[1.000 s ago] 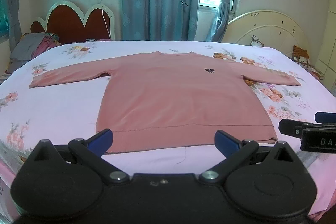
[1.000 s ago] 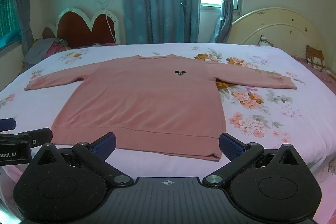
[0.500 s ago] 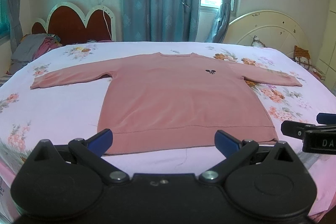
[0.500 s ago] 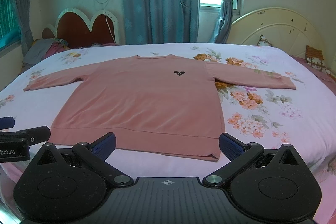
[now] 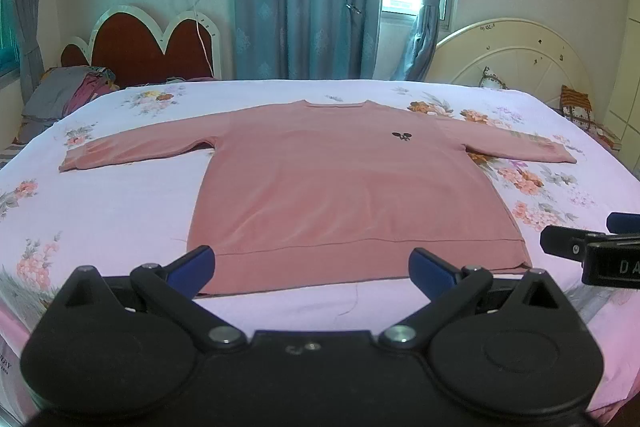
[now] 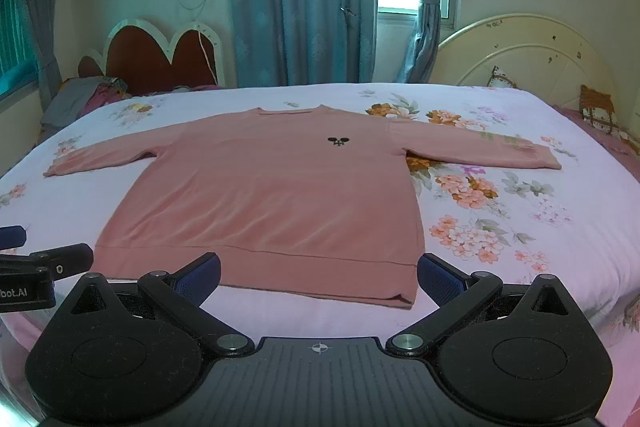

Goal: Fold small clothes

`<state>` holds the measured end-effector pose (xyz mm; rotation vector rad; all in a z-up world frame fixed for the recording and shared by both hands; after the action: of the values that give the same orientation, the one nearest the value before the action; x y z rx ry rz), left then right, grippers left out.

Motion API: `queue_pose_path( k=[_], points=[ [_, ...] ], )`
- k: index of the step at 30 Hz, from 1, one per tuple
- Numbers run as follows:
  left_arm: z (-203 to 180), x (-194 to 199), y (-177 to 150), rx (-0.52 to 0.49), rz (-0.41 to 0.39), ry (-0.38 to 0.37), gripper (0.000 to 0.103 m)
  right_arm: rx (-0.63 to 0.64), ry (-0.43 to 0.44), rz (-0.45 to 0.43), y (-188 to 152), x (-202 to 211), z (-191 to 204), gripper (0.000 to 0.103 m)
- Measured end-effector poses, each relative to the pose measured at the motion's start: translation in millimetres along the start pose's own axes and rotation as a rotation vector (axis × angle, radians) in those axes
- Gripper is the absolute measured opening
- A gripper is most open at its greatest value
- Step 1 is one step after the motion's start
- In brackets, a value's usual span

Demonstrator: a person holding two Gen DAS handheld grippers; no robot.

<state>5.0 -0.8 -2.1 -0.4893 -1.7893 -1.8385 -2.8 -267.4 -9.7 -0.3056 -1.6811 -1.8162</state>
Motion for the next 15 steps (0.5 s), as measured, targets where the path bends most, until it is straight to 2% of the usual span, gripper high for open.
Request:
queue_pose_path(
  k=[15],
  points=[
    [4.6,0.1,-0.5,0.01,-0.005,0.011,0.103,0.005,-0.003,-0.002,-1.4,0.0,4.1,0.103]
  ],
)
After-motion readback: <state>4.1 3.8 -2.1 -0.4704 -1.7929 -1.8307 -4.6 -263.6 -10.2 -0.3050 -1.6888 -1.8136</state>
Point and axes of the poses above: each gripper's, at about its wrist camera, not at the fingertips, and x roughly against the way its jaws point, z to its left, y to its top, the point moved 1 cm from there along -x, roughly the way its jaws point, and after that the axes turned 6 degrees about y, right-handed, at the moved point
